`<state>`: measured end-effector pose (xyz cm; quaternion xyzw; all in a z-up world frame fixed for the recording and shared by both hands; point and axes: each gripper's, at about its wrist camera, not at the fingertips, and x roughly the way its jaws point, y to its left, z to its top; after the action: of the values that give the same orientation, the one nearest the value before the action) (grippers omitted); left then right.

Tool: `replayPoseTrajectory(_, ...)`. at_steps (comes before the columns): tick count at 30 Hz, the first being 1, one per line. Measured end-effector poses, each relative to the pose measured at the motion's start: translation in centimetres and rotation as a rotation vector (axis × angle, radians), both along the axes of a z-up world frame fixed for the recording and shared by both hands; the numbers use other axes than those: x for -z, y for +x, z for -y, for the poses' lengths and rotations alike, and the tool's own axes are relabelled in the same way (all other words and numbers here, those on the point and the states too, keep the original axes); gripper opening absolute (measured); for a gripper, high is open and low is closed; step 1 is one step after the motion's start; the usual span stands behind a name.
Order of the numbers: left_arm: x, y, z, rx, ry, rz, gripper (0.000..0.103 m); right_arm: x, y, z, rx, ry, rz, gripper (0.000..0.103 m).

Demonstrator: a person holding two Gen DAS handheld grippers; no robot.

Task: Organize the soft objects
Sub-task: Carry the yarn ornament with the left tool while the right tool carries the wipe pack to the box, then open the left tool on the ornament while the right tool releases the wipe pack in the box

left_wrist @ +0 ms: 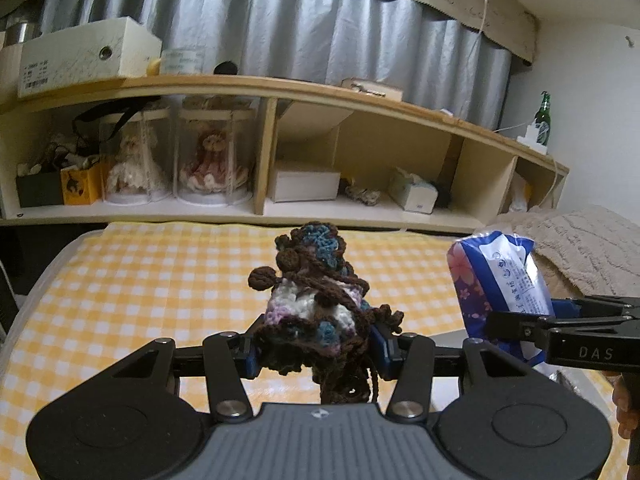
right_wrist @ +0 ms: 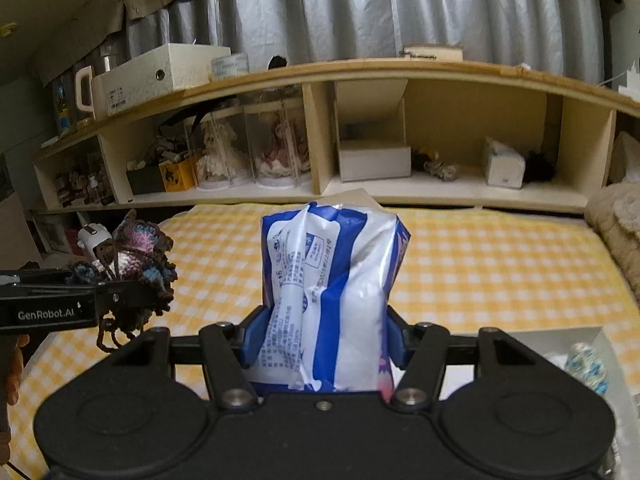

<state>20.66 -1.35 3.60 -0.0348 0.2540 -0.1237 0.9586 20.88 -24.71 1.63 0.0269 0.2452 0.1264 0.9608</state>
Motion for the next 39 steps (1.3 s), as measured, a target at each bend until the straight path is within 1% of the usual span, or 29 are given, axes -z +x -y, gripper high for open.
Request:
replayPoseTrajectory(6,-0.3,0.1,2.4,0.032,-0.027,0.017,0.051,-0.3,-0.6,3.4,0.064,-0.010,0.014,0.060)
replayPoseTrajectory(12,-0.4,0.6,5.6,0.086,-0.040,0.016,0.051,-0.2,-1.1,8.0,0.158,0.027,0.029,0.060)
replayPoseTrajectory(18,-0.7,1.8,9.6,0.165,-0.071,0.043,0.052,0.1,-1.3,12.4,0.245,0.068,0.043,0.061)
replayPoseTrajectory(20,-0.6,2.3,11.0,0.196,-0.093,0.049,0.052,0.8,-1.1,13.4,0.259,0.075,0.032,0.061)
replayPoseTrajectory(22,-0.3,2.9,12.4,0.226,-0.124,0.055,0.056,1.5,-0.4,14.2,0.272,0.075,0.008,0.060)
replayPoseTrajectory(25,0.7,4.1,14.7,0.270,-0.155,0.053,0.056,3.0,0.8,14.8,0.282,0.055,-0.036,0.060)
replayPoseTrajectory(28,2.3,5.5,16.8,0.289,-0.128,0.020,0.055,4.4,1.8,15.2,0.291,0.029,-0.080,0.060)
replayPoseTrajectory(32,5.1,7.4,18.5,0.289,-0.060,-0.029,0.055,5.7,3.1,15.7,0.267,0.039,-0.110,0.060)
replayPoseTrajectory(35,7.5,8.8,19.3,0.308,-0.009,-0.107,0.055,6.4,4.1,15.5,0.234,0.031,-0.126,0.060)
replayPoseTrajectory(37,9.0,9.4,20.0,0.318,0.043,-0.168,0.055,7.0,4.9,15.2,0.204,0.021,-0.147,0.060)
replayPoseTrajectory(39,10.1,9.8,20.4,0.331,0.074,-0.206,0.055,7.7,5.7,14.9,0.185,0.005,-0.175,0.060)
